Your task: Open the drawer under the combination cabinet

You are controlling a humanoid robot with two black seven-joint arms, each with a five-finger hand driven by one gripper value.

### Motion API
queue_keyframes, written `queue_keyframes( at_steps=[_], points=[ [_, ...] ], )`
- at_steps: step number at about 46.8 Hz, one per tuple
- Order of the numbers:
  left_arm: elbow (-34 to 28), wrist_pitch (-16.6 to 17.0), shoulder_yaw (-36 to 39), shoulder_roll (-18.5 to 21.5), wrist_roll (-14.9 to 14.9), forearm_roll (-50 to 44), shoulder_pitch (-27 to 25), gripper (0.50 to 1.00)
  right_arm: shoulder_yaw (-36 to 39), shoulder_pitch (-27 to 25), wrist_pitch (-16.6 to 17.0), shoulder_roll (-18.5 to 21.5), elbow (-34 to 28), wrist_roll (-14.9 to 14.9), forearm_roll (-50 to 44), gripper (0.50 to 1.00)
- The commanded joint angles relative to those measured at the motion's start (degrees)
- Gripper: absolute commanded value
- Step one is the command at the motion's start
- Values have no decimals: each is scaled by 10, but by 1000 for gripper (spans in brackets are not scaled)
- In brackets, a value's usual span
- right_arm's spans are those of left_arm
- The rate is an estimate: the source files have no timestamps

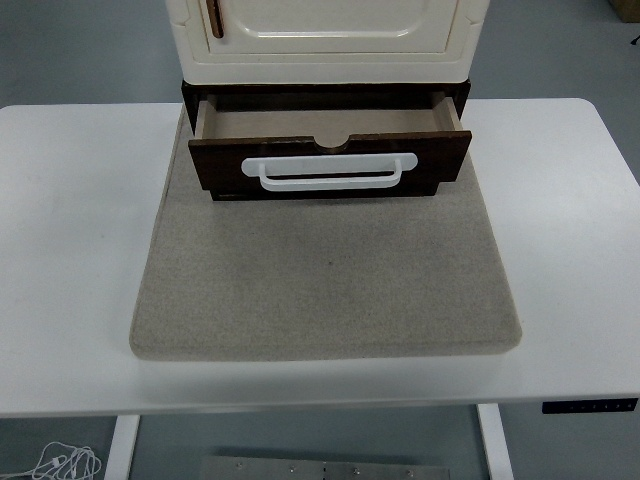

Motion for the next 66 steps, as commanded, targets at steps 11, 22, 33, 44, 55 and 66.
queue_keyframes(
  at_steps=[11,22,33,44,55,66],
  points=[
    [167,-62,-2,-2,0,-99,54,1000,0,0,0,0,0,0,0,926],
    [204,-85,-3,-11,9,-141,112,1000,0,0,0,0,0,0,1,928],
    [252,-143,-2,-48,24,-148,161,1000,0,0,-1,0,-1,0,0,926],
    [291,-172,-7,-88,35,-195,201,1000,0,0,-1,0,0,0,0,928],
    [332,-218,-3,-137,35,-240,227,1000,2,0,-1,0,0,0,0,926],
    [342,-220,-7,-164,35,-243,238,1000,-1,0,0,0,0,0,1,928]
  ],
)
